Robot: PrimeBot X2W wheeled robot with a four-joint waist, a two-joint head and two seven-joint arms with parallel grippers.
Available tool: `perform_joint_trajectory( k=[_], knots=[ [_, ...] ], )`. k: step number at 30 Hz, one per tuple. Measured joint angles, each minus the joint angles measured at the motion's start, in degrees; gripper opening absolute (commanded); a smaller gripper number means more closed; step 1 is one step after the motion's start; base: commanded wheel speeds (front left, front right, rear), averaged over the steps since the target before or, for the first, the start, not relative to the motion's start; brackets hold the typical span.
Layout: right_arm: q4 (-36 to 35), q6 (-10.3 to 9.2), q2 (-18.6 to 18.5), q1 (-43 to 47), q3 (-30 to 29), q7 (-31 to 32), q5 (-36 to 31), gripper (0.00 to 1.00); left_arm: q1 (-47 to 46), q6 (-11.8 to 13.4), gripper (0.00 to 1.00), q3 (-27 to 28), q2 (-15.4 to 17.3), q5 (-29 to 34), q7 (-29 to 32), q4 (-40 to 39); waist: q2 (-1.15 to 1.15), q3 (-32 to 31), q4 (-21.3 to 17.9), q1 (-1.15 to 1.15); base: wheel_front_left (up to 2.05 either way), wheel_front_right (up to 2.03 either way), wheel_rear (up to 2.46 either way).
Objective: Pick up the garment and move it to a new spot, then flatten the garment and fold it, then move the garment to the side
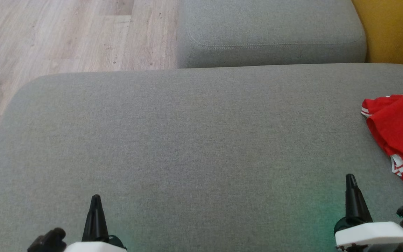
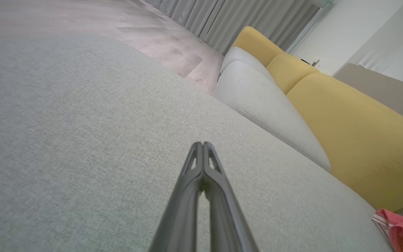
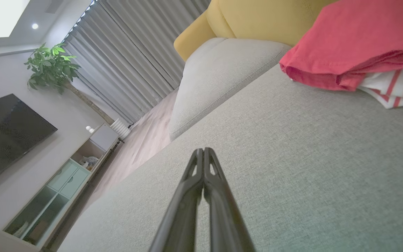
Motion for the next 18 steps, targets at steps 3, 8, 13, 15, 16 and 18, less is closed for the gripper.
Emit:
perform_joint_trajectory(
  k=[3, 8, 13, 15, 16, 18],
  knots=[
    [0.2, 0.0, 0.0, 0.0, -0.1, 0.4, 2.2, 0.0, -0.7, -0.5, 0.0, 0.2, 0.0, -2.2, 0.4, 0.1, 0.0, 0.1, -0.1, 0.0, 0.0, 0.0, 0.0],
    [0.5, 0.0, 0.0, -0.4, -0.6, 1.0, 5.6, 0.0, -1.2, -1.0, 0.0, 1.0, 0.0, -5.8, 1.0, 0.5, 0.0, 0.2, -0.3, 0.0, 0.0, 0.0, 0.0],
    [0.7, 0.0, -0.1, -1.9, -1.0, 2.0, 9.1, 0.0, -1.8, -1.5, 0.0, 1.8, 0.2, -9.3, 2.0, 0.7, 0.0, 0.3, -0.5, 0.0, 0.0, 0.0, 0.0],
    [0.8, 0.0, -0.1, -2.2, -1.1, 2.1, 10.4, 0.0, -1.9, -1.5, 0.0, 1.9, 0.2, -10.7, 2.1, 0.7, 0.0, 0.3, -0.6, 0.0, 0.0, 0.0, 0.0],
    [0.8, 0.0, -0.1, -2.3, -1.2, 2.5, 11.2, 0.0, -2.0, -1.5, 0.0, 2.0, 0.2, -11.4, 2.4, 0.8, 0.0, 0.3, -0.7, 0.0, 0.0, 0.0, 0.0],
    [0.9, 0.0, -0.1, -2.3, -1.3, 2.7, 12.5, 0.0, -2.2, -2.0, 0.0, 2.1, 0.2, -12.9, 2.6, 1.0, 0.0, 0.4, -0.8, 0.0, 0.0, 0.0, 0.0]
  ],
)
